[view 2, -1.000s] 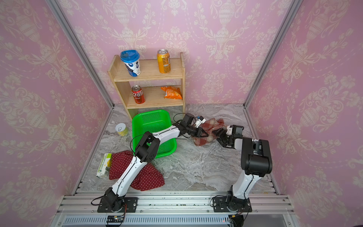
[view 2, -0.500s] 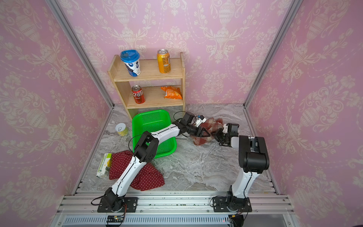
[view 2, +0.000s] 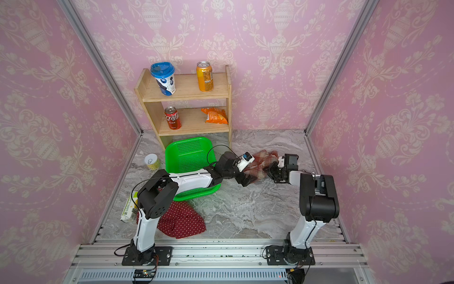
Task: Roll up the skirts
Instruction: Roll the skirt at the center of the board.
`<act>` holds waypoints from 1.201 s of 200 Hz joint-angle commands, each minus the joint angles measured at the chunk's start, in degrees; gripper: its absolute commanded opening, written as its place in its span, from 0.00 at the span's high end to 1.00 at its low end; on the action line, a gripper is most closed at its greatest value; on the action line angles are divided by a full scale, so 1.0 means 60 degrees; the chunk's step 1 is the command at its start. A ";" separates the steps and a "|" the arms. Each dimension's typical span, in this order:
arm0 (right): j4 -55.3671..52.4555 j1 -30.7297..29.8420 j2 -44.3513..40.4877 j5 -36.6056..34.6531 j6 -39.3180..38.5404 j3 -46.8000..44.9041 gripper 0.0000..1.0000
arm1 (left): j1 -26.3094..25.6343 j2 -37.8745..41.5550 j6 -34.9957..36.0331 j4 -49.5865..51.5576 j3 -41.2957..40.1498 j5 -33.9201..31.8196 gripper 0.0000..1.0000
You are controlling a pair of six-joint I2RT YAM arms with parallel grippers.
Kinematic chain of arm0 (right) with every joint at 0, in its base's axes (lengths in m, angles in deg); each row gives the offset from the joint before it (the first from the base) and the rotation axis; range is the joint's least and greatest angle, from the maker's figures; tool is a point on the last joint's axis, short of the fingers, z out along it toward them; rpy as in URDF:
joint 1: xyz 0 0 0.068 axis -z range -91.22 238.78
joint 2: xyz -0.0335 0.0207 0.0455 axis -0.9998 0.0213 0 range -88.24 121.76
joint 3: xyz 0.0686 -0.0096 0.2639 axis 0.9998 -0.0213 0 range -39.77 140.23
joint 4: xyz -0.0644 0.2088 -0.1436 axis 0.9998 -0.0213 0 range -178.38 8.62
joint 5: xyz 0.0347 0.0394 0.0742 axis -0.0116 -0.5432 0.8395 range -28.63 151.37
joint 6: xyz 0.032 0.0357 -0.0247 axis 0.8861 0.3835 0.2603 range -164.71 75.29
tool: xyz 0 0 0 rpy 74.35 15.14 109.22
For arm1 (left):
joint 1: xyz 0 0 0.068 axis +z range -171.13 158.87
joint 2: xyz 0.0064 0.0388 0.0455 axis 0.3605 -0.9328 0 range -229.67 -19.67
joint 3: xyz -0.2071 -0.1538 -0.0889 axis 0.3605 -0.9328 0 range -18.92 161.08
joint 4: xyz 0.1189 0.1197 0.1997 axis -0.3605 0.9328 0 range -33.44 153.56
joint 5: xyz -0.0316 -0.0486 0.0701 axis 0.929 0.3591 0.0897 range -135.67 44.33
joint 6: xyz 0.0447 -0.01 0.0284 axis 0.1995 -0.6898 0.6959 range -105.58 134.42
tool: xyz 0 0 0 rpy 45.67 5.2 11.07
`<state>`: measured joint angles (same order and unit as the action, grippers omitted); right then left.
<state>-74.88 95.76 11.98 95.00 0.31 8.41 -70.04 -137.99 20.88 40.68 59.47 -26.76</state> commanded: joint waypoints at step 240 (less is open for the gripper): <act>-0.1449 0.1592 -0.2546 0.1170 -0.0627 -0.1447 0.19 | -0.0431 -0.2928 0.0878 0.3910 0.4443 -0.1250 1.00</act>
<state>-84.74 105.12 0.77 100.77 -3.84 0.92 -77.25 -154.93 35.65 57.31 83.76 -44.70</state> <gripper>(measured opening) 0.782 0.089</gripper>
